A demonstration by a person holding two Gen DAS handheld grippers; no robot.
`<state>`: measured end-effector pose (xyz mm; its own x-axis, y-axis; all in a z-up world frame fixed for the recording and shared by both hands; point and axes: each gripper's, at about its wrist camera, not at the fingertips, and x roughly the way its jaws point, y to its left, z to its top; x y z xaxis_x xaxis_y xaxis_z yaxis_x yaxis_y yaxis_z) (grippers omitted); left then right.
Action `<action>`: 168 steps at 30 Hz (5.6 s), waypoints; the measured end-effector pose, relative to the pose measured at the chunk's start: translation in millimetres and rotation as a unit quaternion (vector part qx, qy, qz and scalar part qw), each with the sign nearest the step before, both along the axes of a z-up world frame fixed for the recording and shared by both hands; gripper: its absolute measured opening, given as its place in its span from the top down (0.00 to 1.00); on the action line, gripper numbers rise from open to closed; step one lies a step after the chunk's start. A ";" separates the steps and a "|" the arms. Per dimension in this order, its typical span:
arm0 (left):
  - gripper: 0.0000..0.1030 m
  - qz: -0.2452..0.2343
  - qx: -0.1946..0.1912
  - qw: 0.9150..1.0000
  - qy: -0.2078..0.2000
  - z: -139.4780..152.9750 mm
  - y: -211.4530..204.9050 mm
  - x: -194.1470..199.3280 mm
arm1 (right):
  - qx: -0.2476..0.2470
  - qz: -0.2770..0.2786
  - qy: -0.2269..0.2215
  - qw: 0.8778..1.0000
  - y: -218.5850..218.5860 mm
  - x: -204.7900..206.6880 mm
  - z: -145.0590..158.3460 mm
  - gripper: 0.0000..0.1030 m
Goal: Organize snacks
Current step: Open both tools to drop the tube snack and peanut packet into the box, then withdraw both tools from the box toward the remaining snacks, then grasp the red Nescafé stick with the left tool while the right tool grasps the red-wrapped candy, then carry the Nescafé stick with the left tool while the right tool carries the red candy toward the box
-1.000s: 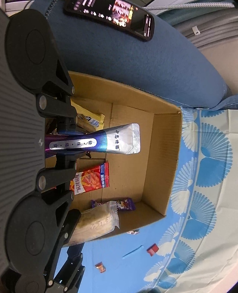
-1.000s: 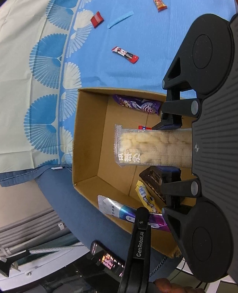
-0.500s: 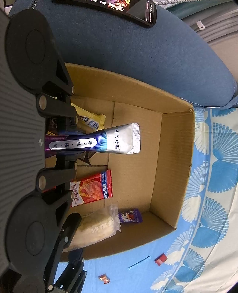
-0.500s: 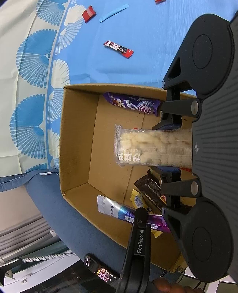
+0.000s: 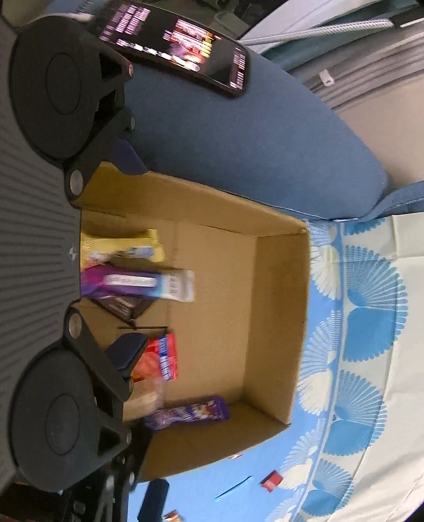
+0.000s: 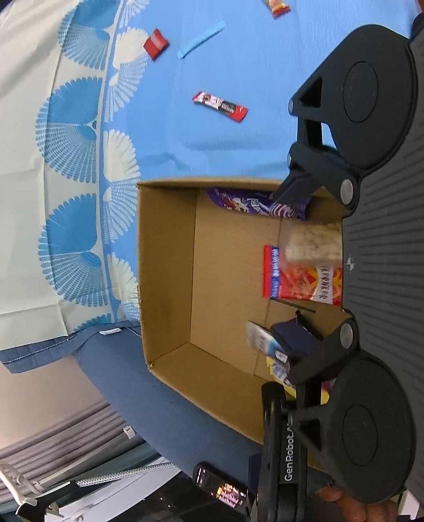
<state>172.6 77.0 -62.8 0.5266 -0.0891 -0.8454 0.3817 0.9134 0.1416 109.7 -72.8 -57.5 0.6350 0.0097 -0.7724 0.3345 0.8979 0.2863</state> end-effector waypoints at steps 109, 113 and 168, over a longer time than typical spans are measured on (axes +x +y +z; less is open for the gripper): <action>0.00 -0.145 0.032 0.988 0.039 -101.9 -352.5 5.9 | -0.026 -0.319 0.034 0.947 -253.9 -146.3 -99.6 0.04; 0.00 -0.133 0.024 0.989 0.063 -138.2 -371.9 39.0 | -0.029 -0.316 0.058 0.947 -276.4 -115.0 -135.4 0.04; 0.91 -0.084 -0.076 0.993 -0.033 75.6 -35.9 -186.4 | -0.055 -0.109 -0.125 0.985 -24.5 -234.9 81.3 0.81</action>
